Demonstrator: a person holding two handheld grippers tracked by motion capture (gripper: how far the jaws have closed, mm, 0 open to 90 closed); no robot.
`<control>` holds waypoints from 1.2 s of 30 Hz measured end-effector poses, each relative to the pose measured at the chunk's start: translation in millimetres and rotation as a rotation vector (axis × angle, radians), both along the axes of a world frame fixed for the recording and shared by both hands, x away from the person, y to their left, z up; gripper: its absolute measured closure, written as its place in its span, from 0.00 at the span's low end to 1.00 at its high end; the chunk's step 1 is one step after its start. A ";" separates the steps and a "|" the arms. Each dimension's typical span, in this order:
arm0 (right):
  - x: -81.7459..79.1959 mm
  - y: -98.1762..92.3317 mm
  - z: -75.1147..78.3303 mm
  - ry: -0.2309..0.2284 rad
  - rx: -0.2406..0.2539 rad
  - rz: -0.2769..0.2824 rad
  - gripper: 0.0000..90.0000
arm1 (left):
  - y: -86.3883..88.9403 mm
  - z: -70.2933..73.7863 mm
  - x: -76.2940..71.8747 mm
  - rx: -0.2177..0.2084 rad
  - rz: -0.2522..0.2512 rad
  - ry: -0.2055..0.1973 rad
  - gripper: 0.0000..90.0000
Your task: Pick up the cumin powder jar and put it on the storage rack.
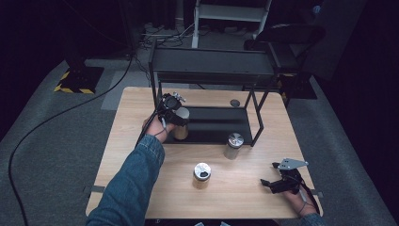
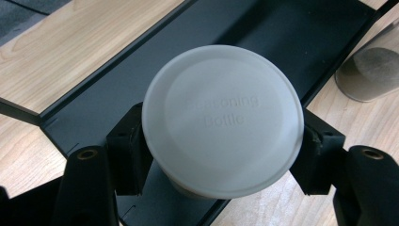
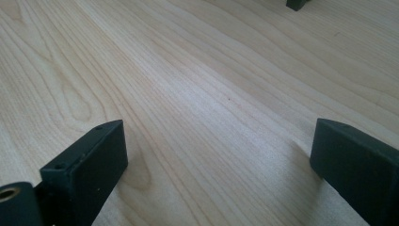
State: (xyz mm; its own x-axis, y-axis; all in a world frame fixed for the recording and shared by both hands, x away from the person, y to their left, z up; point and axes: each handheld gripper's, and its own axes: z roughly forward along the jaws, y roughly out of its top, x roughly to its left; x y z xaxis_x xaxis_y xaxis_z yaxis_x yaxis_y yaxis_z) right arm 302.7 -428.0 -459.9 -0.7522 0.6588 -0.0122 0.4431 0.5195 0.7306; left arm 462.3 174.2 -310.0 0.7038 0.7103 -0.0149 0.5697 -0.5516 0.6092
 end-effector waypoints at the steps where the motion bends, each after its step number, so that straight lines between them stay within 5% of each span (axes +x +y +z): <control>1: 0.0 0.0 0.0 0.000 0.000 0.000 0.05 | -1.3 0.1 -0.6 0.005 0.001 -0.004 0.37; 19: -0.2 0.3 0.0 0.000 0.000 -0.002 0.05 | 0.6 0.7 2.4 0.005 0.030 0.025 0.37; 23: -0.2 0.3 0.0 0.000 0.000 -0.002 0.05 | -1.9 2.5 -0.6 0.025 0.021 0.007 0.36; 29: -0.1 0.3 0.0 0.000 0.000 -0.002 0.05 | 0.7 6.5 -11.1 0.009 0.031 -0.032 0.19; 36: 0.0 0.4 -0.1 0.000 0.000 -0.001 0.05 | 11.2 20.5 -32.3 -0.008 0.013 -0.062 0.15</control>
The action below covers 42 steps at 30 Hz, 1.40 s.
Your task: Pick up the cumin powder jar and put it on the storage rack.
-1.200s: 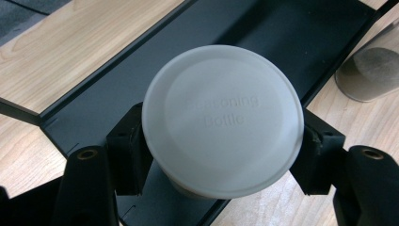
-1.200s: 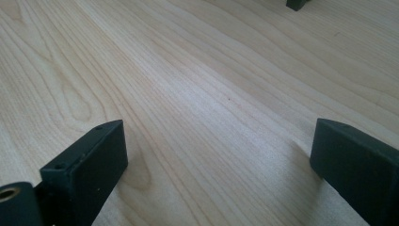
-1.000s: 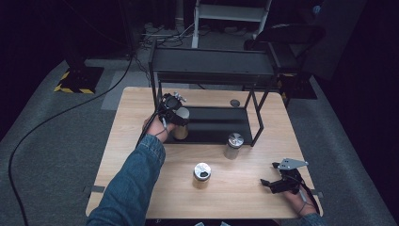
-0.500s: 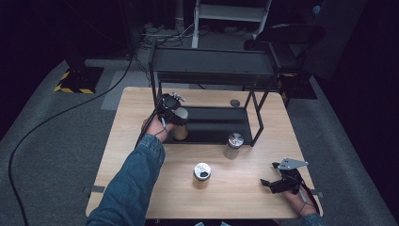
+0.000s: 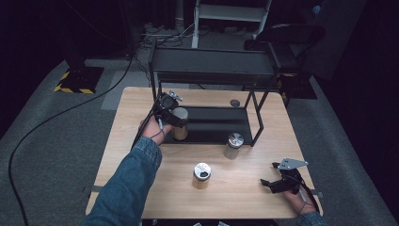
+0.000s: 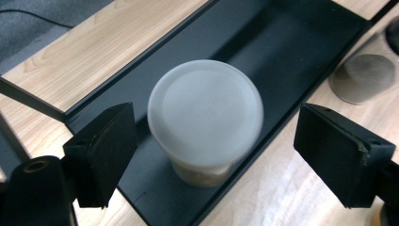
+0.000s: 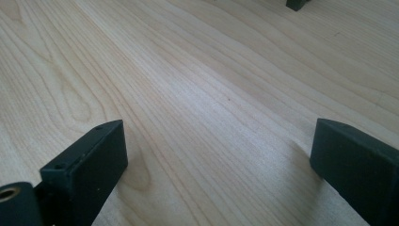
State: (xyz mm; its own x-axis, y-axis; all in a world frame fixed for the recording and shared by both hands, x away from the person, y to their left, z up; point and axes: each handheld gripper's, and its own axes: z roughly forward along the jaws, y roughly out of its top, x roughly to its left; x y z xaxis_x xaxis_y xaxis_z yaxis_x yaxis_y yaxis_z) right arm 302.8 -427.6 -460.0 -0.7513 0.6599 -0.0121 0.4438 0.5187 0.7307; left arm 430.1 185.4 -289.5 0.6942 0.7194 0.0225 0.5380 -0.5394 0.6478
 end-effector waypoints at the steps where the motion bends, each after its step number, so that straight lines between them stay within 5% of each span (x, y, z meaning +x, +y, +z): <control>1: 0.0 0.0 0.0 0.000 -0.001 0.000 0.05 | 1.6 1.3 -3.8 -0.006 -0.002 -0.005 0.15; 11: 0.4 -0.2 0.1 0.000 0.000 0.002 0.05 | 21.7 13.4 -45.4 -0.020 -0.013 -0.040 0.14; 24: 1.0 -0.4 0.1 0.000 0.000 0.005 0.05 | 44.9 8.1 -98.2 -0.010 -0.024 -0.064 0.14; 42: 0.9 -0.2 0.1 0.000 0.000 0.004 0.05 | 79.5 -34.2 -137.7 -0.022 0.028 -0.038 0.14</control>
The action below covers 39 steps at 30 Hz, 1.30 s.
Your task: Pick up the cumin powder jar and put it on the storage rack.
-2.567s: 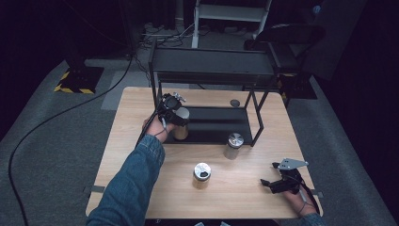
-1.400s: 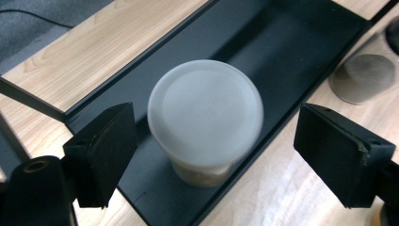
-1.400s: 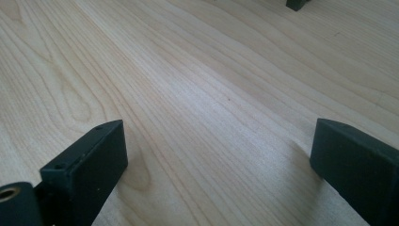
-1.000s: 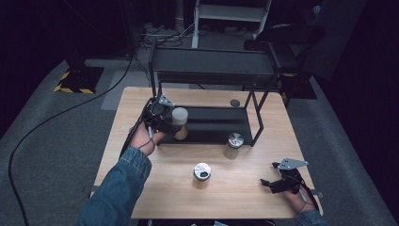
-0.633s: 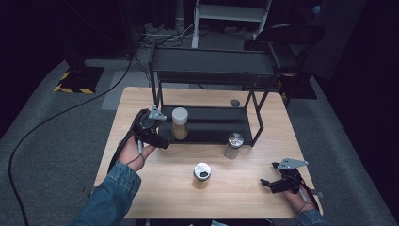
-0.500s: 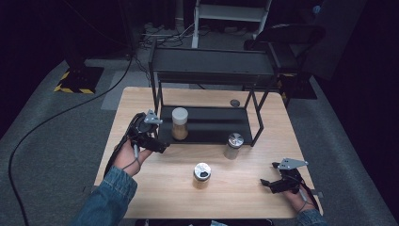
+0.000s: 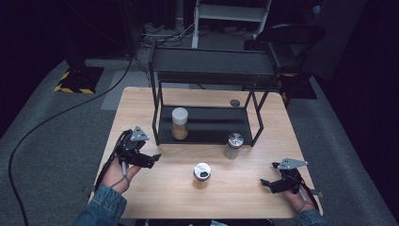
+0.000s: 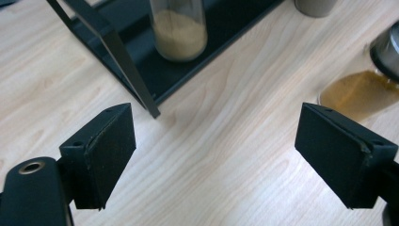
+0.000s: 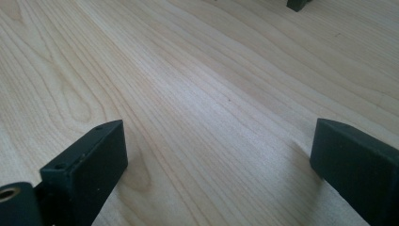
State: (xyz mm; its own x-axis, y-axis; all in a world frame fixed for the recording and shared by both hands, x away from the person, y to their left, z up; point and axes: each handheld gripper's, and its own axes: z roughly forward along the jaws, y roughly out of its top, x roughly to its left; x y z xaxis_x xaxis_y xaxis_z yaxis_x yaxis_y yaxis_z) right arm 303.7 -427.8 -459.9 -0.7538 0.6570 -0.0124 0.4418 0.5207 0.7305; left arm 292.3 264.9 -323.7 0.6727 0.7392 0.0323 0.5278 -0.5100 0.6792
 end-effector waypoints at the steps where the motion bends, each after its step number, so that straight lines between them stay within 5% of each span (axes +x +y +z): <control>1: 0.0 0.0 0.0 0.000 0.000 0.000 0.05 | 1.4 -3.1 -2.4 0.001 0.004 0.001 0.14; 13: 0.0 0.2 0.1 0.001 -0.001 0.000 0.05 | 13.7 -35.5 -19.8 -0.005 0.047 0.010 0.14; 39: 0.0 0.2 0.1 0.001 -0.001 -0.001 0.05 | 35.1 -90.3 -33.4 -0.018 0.123 0.041 0.15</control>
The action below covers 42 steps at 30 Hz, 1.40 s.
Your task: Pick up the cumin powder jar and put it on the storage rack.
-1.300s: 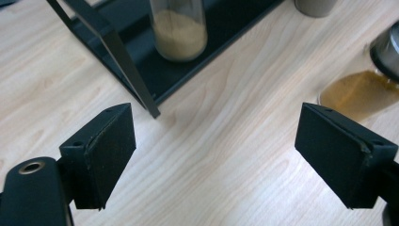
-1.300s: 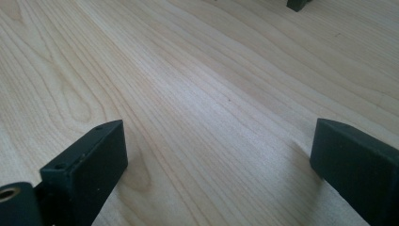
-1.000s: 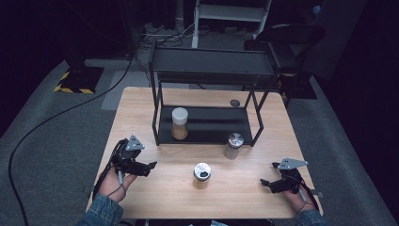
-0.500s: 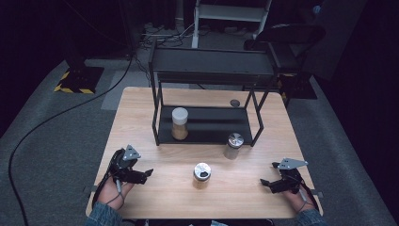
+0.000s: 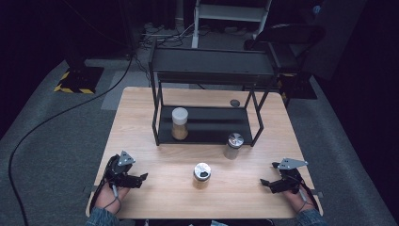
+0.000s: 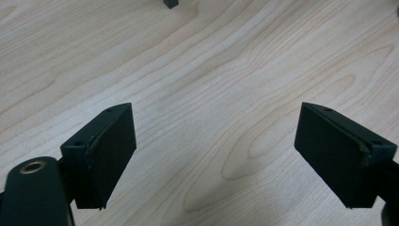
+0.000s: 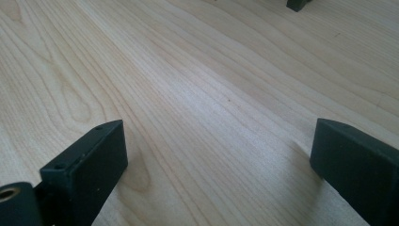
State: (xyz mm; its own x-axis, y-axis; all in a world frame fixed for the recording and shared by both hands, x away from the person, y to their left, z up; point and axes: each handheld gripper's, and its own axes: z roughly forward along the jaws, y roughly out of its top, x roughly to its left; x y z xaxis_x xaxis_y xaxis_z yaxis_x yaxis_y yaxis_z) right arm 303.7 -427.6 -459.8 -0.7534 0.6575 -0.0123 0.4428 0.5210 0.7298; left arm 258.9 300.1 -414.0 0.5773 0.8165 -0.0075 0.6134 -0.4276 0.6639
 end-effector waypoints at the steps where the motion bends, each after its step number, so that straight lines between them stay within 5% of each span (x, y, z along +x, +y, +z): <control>1: 0.0 0.0 0.0 0.000 0.000 0.000 0.05 | -0.1 -1.2 -0.6 0.002 0.002 0.000 0.15; 19: 0.0 0.0 0.0 0.000 0.000 0.000 0.05 | 0.4 -23.4 -0.1 0.003 0.022 0.043 0.14; 25: 0.0 0.0 0.0 0.000 0.000 0.000 0.05 | -0.5 -27.7 -4.2 0.009 0.026 0.019 0.11; 29: 0.0 0.0 0.0 0.000 0.000 0.000 0.05 | 7.8 -41.1 -12.0 -0.029 0.011 -0.035 0.05; 42: 0.0 0.1 0.0 0.000 0.000 0.000 0.05 | 10.0 -41.2 -11.6 -0.028 -0.003 -0.036 0.04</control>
State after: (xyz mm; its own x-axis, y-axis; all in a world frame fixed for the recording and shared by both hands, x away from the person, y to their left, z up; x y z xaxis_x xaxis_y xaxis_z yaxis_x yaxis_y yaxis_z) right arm 303.7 -427.5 -459.8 -0.7531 0.6578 -0.0121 0.4429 0.5207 0.7299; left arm 247.3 310.1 -455.3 0.5798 0.8147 -0.0095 0.5875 -0.4100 0.6977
